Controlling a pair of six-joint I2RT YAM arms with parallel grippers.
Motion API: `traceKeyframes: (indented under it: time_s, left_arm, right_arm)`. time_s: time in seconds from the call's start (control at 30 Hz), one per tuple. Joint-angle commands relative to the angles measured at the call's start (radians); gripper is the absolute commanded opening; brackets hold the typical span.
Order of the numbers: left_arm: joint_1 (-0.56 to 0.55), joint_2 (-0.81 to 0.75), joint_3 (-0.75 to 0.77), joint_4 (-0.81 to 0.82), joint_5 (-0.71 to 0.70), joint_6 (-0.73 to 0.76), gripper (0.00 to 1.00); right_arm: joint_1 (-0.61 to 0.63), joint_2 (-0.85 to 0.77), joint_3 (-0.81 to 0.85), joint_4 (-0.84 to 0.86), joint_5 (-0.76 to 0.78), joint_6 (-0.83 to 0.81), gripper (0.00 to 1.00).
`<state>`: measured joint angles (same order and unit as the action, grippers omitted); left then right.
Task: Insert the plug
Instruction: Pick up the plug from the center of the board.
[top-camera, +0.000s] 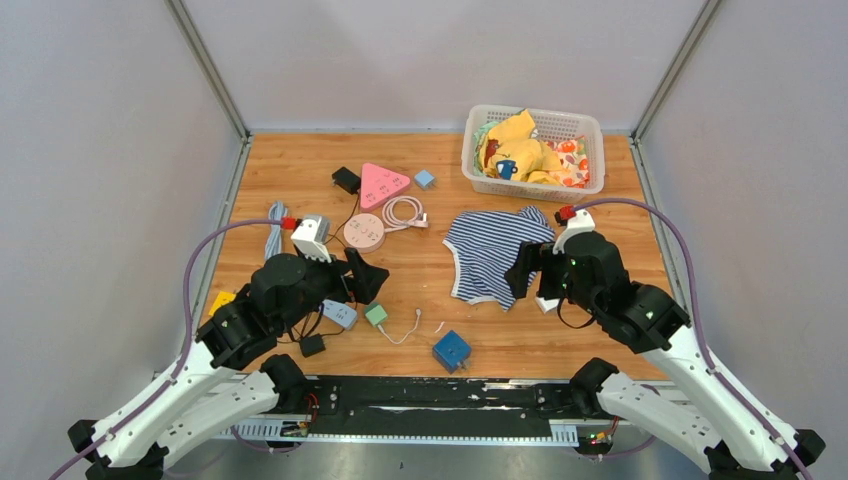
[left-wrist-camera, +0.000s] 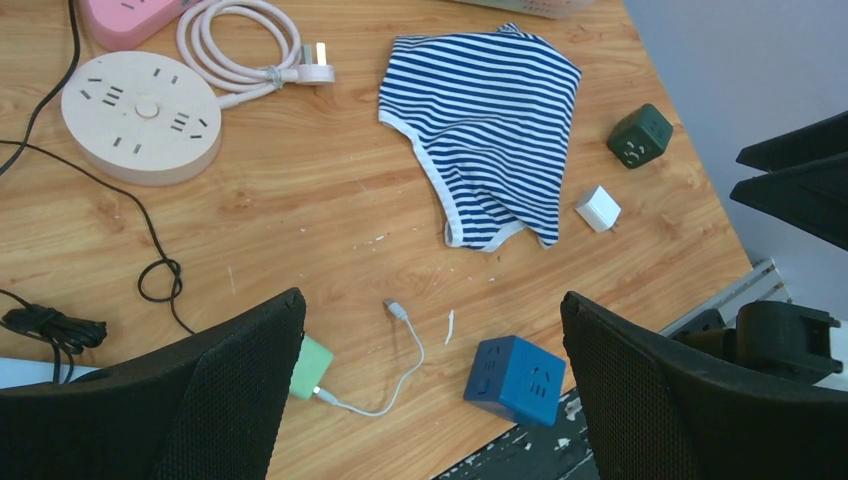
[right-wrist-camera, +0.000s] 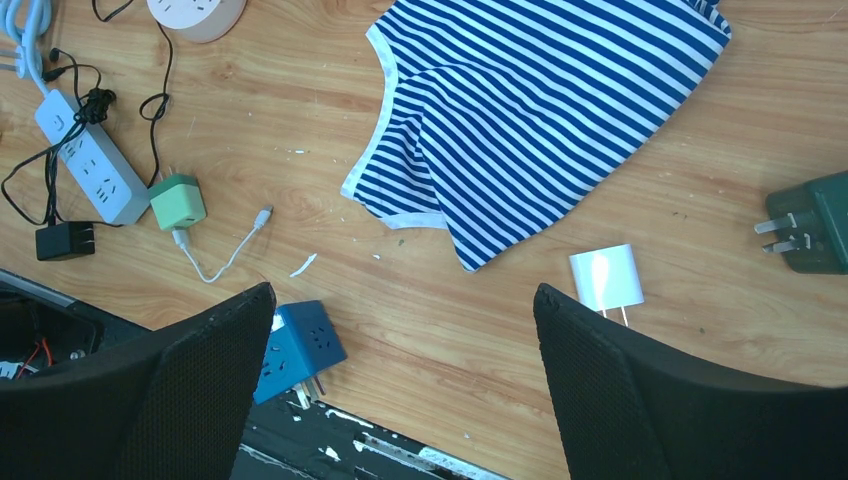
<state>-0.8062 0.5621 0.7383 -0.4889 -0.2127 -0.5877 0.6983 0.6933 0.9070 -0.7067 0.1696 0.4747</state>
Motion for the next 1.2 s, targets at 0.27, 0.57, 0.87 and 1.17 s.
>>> traceKeyframes:
  time_s: [0.27, 0.57, 0.87, 1.17]
  left_arm:
    - [0.007, -0.041, -0.063, -0.069, -0.163, -0.048, 1.0]
    - [0.01, 0.014, -0.158, -0.126, -0.503, -0.256, 0.97]
    - [0.089, 0.135, -0.198, -0.165, -0.483, -0.513, 0.87]
    - [0.094, 0.291, -0.24, -0.162, -0.449, -0.662, 0.8]
  right_arm:
    - [0.013, 0.015, -0.035, 0.027, -0.074, -0.007, 1.0]
    - [0.013, 0.014, -0.056, 0.079, -0.198, -0.029, 0.99]
    - [0.013, -0.097, -0.126, 0.083, -0.189, -0.04, 0.99]
    - [0.013, -0.189, -0.173, 0.072, -0.194, -0.047, 1.0]
